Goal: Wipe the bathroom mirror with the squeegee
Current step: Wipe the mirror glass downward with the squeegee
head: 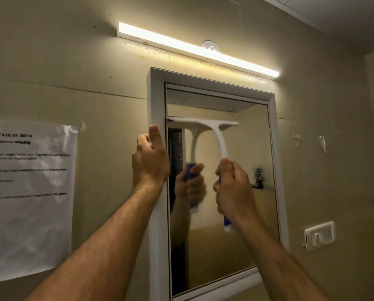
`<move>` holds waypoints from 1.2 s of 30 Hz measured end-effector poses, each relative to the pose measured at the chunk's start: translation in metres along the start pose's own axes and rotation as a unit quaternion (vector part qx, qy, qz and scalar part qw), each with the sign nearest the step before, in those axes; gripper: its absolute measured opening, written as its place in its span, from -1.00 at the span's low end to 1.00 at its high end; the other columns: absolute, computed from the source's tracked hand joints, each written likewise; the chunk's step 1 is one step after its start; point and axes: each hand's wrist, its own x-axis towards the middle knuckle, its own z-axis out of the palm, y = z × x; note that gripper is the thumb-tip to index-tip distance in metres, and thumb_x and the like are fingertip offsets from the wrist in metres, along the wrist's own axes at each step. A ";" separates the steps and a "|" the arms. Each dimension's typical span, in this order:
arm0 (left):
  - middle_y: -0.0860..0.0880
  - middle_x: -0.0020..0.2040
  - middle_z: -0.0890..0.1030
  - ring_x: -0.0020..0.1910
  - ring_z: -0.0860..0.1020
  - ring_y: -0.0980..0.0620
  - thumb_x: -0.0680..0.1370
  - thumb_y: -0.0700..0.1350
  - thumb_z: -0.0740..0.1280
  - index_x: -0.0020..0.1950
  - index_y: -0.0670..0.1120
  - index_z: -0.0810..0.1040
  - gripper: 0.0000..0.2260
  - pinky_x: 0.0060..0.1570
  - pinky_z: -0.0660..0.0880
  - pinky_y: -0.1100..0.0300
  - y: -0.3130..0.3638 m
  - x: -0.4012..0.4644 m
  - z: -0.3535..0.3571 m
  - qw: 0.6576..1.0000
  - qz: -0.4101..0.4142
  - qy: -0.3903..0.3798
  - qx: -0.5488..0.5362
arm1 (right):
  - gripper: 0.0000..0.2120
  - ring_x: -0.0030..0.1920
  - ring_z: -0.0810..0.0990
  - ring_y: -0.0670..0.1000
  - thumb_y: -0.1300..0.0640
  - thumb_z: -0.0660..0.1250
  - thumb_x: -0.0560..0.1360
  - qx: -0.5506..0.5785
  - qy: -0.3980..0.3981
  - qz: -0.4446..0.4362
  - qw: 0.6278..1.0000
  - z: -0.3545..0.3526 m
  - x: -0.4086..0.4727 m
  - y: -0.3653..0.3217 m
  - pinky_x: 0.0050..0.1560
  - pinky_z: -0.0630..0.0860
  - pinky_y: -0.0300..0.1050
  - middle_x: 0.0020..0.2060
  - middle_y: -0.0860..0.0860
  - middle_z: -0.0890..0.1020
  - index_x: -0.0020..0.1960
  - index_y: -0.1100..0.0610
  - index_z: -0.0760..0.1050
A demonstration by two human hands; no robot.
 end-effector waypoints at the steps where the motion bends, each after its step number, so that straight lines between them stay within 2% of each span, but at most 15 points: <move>1: 0.11 -0.29 0.39 -0.36 0.39 0.22 0.61 0.23 -0.12 0.15 -0.07 0.38 -0.53 -0.45 0.25 0.35 0.000 0.000 0.001 1.000 -0.001 0.001 0.004 | -0.67 -0.42 0.36 -0.09 -0.20 0.00 0.60 -0.001 0.001 -0.003 1.000 0.000 0.010 -0.009 -0.40 0.30 -0.19 -0.36 -0.04 0.42 -0.11 -0.03 0.40; 7: 0.12 -0.28 0.39 -0.34 0.39 0.23 0.61 0.23 -0.13 0.17 -0.07 0.39 -0.51 -0.44 0.24 0.35 0.001 0.001 0.001 1.000 -0.002 0.002 0.002 | -0.69 -0.47 0.40 -0.16 -0.17 0.00 0.62 0.026 0.007 -0.016 1.000 0.006 0.040 -0.045 -0.45 0.32 -0.27 -0.39 -0.09 0.44 -0.02 0.00 0.40; 15: 0.02 -0.28 0.46 -0.35 0.46 0.14 0.60 0.25 -0.13 0.05 -0.02 0.35 -0.58 -0.45 0.33 0.30 -0.002 -0.004 0.000 1.000 0.001 -0.012 -0.002 | -0.68 -0.42 0.35 -0.08 -0.20 0.01 0.59 0.015 0.005 0.003 1.000 0.005 -0.002 0.008 -0.40 0.30 -0.18 -0.36 -0.01 0.42 -0.15 -0.05 0.39; 21: 0.00 -0.28 0.47 -0.35 0.47 0.11 0.60 0.24 -0.12 0.03 -0.01 0.34 -0.60 -0.44 0.37 0.29 -0.001 -0.001 -0.002 1.000 0.005 -0.008 -0.001 | -0.66 -0.42 0.37 -0.08 -0.21 0.02 0.60 0.030 0.009 -0.008 0.999 0.008 0.038 -0.035 -0.41 0.32 -0.18 -0.35 -0.02 0.44 -0.04 0.00 0.42; 24: 0.08 -0.28 0.42 -0.34 0.43 0.17 0.61 0.23 -0.12 0.03 0.03 0.30 -0.65 -0.43 0.30 0.33 0.000 0.000 -0.002 1.000 0.005 -0.013 -0.001 | -0.65 -0.40 0.40 -0.09 -0.20 0.02 0.60 0.025 0.009 -0.017 1.000 0.007 0.041 -0.038 -0.39 0.33 -0.21 -0.33 -0.03 0.47 0.02 0.02 0.43; 31: 0.13 -0.28 0.39 -0.33 0.39 0.24 0.61 0.22 -0.13 0.22 -0.08 0.38 -0.51 -0.43 0.24 0.35 0.000 0.003 -0.003 1.000 0.000 -0.009 -0.004 | -0.69 -0.41 0.38 -0.09 -0.18 0.04 0.60 0.029 -0.015 0.009 0.999 0.004 -0.008 0.002 -0.39 0.32 -0.22 -0.37 -0.03 0.45 -0.12 -0.03 0.42; 36: 0.08 -0.27 0.43 -0.33 0.42 0.20 0.60 0.24 -0.13 0.18 -0.07 0.38 -0.50 -0.44 0.28 0.34 -0.002 -0.001 -0.001 1.000 0.001 -0.010 -0.006 | -0.69 -0.40 0.38 -0.07 -0.18 0.02 0.60 0.023 -0.008 0.014 1.000 0.000 -0.002 -0.003 -0.37 0.31 -0.20 -0.36 -0.02 0.45 -0.14 -0.04 0.41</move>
